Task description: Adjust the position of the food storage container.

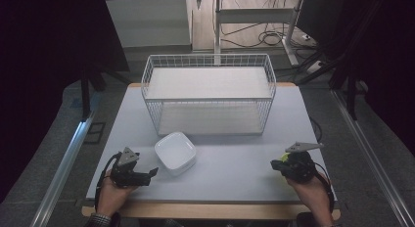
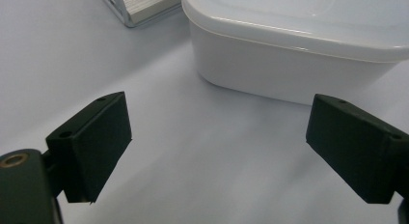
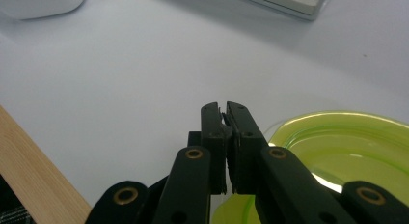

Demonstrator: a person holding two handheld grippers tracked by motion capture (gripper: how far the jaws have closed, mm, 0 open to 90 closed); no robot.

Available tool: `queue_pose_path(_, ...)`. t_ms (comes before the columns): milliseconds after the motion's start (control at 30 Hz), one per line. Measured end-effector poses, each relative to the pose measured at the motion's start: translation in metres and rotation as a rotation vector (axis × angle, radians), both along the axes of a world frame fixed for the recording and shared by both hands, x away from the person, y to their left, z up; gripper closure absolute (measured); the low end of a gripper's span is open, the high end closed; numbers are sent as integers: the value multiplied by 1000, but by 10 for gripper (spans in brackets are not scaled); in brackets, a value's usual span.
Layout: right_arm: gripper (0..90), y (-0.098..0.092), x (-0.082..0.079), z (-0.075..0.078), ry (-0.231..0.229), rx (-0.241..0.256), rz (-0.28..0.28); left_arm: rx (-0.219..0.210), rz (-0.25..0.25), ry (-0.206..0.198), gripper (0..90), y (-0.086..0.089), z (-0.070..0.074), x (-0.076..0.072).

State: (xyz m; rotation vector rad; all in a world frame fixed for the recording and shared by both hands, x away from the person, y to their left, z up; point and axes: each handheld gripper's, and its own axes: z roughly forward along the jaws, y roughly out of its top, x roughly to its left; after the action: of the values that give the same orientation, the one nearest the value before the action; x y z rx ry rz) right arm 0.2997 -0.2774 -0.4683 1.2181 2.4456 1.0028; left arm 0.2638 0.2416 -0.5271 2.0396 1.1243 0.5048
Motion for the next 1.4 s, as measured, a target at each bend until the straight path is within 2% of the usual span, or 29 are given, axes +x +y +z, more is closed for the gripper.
queue_pose_path(200,852,-13,-3,1,4,12,-34,-22,15,21,103,-1,0,1)
queue_pose_path(333,842,-7,-4,2,-2,12,-22,-31,18,34,132,-1,1,2)
queue_pose_path(367,837,-4,-4,2,-9,17,-15,-30,17,34,160,-1,2,2)
queue_pose_path(400,831,0,-5,5,-33,17,-3,-40,9,43,250,1,4,4)
queue_pose_path(433,831,0,-5,5,-33,17,-3,-40,9,43,305,1,4,4)
queue_pose_path(467,807,3,-6,6,-65,18,5,-50,5,43,378,3,7,9)
queue_pose_path(500,807,3,-6,6,-65,18,5,-50,5,43,418,3,7,9)
queue_pose_path(533,806,6,-7,7,-86,11,19,-59,9,36,470,5,8,18)
queue_pose_path(600,806,7,-8,6,-92,9,21,-64,17,33,501,6,7,23)
queue_pose_path(667,834,11,-9,7,-106,14,38,-75,26,35,631,8,4,37)
queue_pose_path(767,879,16,-11,7,-130,-2,56,-44,23,24,705,6,2,51)
queue_pose_path(833,891,18,-11,7,-127,-8,58,-42,22,24,750,6,2,56)
queue_pose_path(933,893,22,-9,3,-98,13,77,-58,7,47,795,3,-2,65)
queue_pose_path(1000,890,23,-9,3,-95,18,83,-52,-3,57,807,2,-4,65)
queue_pose_path(1033,884,24,-9,2,-92,40,96,-52,-4,63,812,2,-4,64)
queue_pose_path(1067,881,26,-9,2,-82,59,112,-63,-3,70,813,2,-3,62)
queue_pose_path(1133,884,28,-9,1,-78,64,128,-67,-3,72,813,2,-3,62)
queue_pose_path(1300,896,34,-10,-2,-57,34,147,-79,-29,87,823,-4,-2,58)
queue_pose_path(1400,897,41,-9,-7,-33,-2,159,-64,-72,97,826,-13,-1,52)
